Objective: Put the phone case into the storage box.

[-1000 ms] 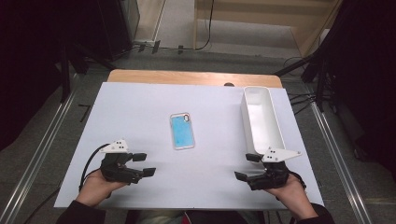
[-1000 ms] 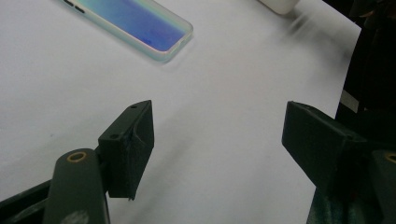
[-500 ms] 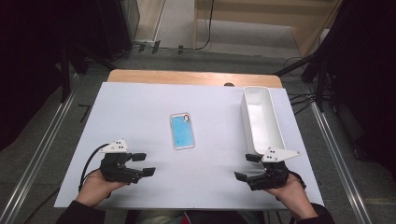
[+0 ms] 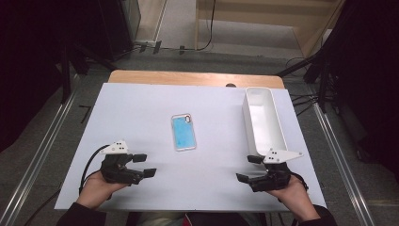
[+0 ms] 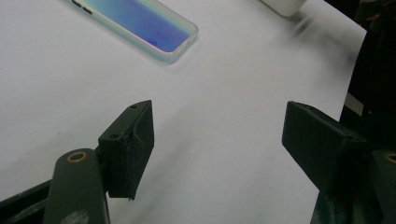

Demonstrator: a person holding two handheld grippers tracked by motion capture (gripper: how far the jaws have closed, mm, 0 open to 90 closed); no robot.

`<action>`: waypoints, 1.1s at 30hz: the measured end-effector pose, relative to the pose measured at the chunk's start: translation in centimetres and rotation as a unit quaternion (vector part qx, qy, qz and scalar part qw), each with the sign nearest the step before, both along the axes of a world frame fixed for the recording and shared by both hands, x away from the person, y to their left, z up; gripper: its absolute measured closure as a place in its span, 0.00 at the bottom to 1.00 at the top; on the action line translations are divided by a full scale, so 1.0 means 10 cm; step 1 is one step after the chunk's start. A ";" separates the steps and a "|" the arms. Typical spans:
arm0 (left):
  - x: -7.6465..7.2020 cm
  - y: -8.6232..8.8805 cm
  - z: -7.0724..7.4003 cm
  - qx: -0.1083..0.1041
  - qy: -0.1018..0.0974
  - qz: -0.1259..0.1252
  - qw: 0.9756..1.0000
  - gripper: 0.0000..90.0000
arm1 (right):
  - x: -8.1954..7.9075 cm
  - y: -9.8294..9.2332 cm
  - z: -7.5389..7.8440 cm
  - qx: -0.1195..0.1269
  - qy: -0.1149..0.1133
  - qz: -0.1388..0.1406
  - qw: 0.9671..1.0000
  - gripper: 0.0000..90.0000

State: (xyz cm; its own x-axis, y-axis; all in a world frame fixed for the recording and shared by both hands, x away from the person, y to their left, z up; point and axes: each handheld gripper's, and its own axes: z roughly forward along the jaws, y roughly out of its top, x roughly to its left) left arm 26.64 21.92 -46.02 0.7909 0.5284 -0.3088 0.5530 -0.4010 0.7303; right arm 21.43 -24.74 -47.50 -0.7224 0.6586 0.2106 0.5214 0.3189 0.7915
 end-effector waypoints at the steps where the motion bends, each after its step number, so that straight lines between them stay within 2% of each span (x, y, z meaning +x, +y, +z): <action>1: 0.00 0.00 0.00 0.000 0.000 0.000 1.000 0.28 | 0.00 0.00 0.00 0.000 0.000 0.000 1.000 0.18; 21: 0.00 0.00 0.00 0.001 0.000 0.000 1.000 0.28 | 0.01 0.01 0.04 0.006 -0.004 0.006 1.000 0.18; 29: 0.00 0.00 0.00 0.000 -0.001 0.002 1.000 0.28 | 0.04 0.05 0.07 0.019 -0.001 0.007 1.000 0.18; 33: 0.00 0.00 0.00 -0.001 -0.001 0.001 1.000 0.28 | 0.05 0.09 0.09 0.016 -0.001 0.011 1.000 0.18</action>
